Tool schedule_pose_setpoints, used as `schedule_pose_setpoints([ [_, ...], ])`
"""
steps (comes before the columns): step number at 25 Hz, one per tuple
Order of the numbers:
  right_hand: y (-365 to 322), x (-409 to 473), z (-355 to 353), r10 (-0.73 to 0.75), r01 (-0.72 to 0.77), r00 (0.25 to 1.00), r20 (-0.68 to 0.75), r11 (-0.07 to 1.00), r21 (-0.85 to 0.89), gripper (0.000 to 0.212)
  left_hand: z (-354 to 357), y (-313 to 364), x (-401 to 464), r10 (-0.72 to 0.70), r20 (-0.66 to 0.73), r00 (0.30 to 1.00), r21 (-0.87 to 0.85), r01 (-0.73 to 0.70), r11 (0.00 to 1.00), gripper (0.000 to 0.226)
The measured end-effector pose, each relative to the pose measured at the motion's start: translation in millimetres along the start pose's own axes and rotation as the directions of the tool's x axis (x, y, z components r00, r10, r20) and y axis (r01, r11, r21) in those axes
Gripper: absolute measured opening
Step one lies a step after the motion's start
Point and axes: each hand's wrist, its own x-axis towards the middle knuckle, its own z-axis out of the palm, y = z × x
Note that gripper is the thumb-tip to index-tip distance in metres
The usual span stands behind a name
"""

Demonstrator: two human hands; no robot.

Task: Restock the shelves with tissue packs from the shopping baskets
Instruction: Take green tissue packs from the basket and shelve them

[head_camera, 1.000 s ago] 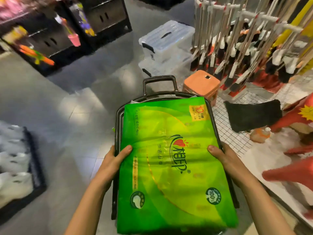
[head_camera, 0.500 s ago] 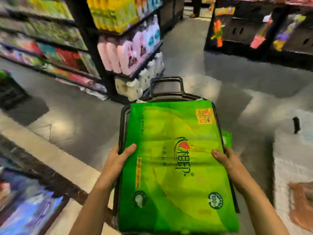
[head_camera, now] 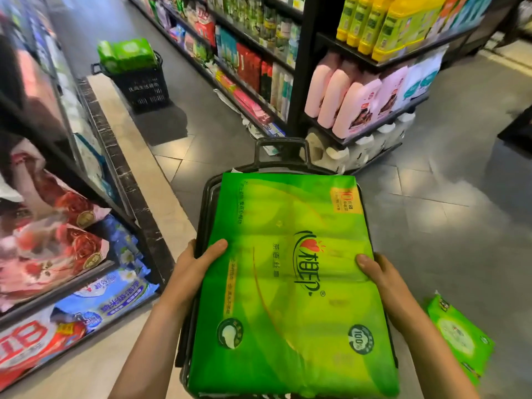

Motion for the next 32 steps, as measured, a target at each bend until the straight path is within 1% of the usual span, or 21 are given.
schedule_pose_setpoints([
  [2,-24.0,32.4,17.9,-0.028,0.029,0.999,0.036,1.0,-0.004,0.117,-11.4,18.3,27.8,-0.013,-0.034,0.999,-0.023,0.012,1.0,0.109],
  [5,-53.7,89.2,34.5,-0.052,0.053,0.995,0.09,0.999,-0.01,0.12,-18.0,44.1,70.8,-0.019,-0.097,0.995,-0.054,0.014,0.998,0.091],
  [7,-77.5,136.8,45.2,-0.081,0.082,0.989,0.127,0.997,-0.003,0.121,-20.0,62.7,105.6,-0.009,-0.151,0.988,-0.043,0.002,0.999,0.087],
  [8,-89.0,161.5,50.7,-0.098,0.099,0.982,0.158,0.995,0.003,0.118,-19.5,72.0,122.9,0.001,-0.17,0.986,-0.037,-0.007,0.999,0.084],
  [10,-103.8,216.3,56.3,-0.11,0.108,0.97,0.216,0.994,0.018,0.1,-15.4,92.1,159.8,0.006,-0.2,0.98,-0.038,-0.014,0.999,0.073],
  [11,-113.0,245.6,56.5,-0.1,0.104,0.969,0.227,0.995,-0.006,0.092,-11.7,103.1,178.6,-0.001,-0.219,0.976,-0.046,-0.01,0.999,0.069],
  [12,-120.7,277.3,56.7,-0.086,0.099,0.967,0.241,0.994,-0.043,0.094,-9.3,114.0,196.4,-0.009,-0.237,0.971,-0.052,-0.004,0.999,0.07],
  [13,-127.1,307.5,58.1,-0.081,0.103,0.963,0.255,0.992,-0.074,0.103,-7.1,123.9,211.0,-0.02,-0.258,0.966,-0.059,0.004,0.998,0.074],
  [15,-134.0,375.0,61.7,-0.088,0.115,0.951,0.297,0.99,-0.077,0.115,-6.9,139.6,240.8,-0.019,-0.297,0.955,-0.096,-0.01,0.995,0.091],
  [17,-153.7,426.7,73.1,-0.096,0.137,0.929,0.356,0.986,-0.093,0.118,-12.9,148.5,271.4,-0.006,-0.346,0.938,-0.104,-0.032,0.994,0.111],
  [20,-211.9,476.8,110.7,-0.078,0.128,0.906,0.417,0.987,-0.094,0.126,-33.2,161.0,323.6,-0.032,-0.4,0.916,-0.154,-0.032,0.988,0.129],
  [23,-252.2,538.8,155.4,-0.065,0.144,0.908,0.414,0.976,-0.162,0.136,-58.4,177.5,391.4,-0.052,-0.433,0.9,-0.148,-0.014,0.989,0.142],
  [24,-264.9,559.8,172.3,-0.064,0.156,0.908,0.413,0.969,-0.193,0.135,-70.3,183.9,417.3,-0.056,-0.431,0.901,-0.156,-0.013,0.988,0.141],
  [27,-305.5,606.8,212.0,-0.104,0.199,0.908,0.405,0.959,-0.201,0.116,-92.5,222.5,481.8,-0.029,-0.371,0.928,-0.184,-0.043,0.982,0.117],
  [28,-321.2,619.3,223.7,-0.092,0.186,0.912,0.399,0.961,-0.203,0.114,-99.8,238.5,501.2,-0.033,-0.366,0.93,-0.195,-0.042,0.98,0.116],
  [30,-348.3,652.1,243.7,-0.069,0.146,0.929,0.364,0.971,-0.188,0.121,-116.1,270.4,542.6,-0.027,-0.357,0.934,-0.182,-0.041,0.982,0.119],
  [32,-356.5,697.7,257.2,-0.059,0.109,0.929,0.365,0.987,-0.118,0.121,-129.3,298.7,581.6,-0.015,-0.369,0.929,-0.148,-0.043,0.988,0.111],
])
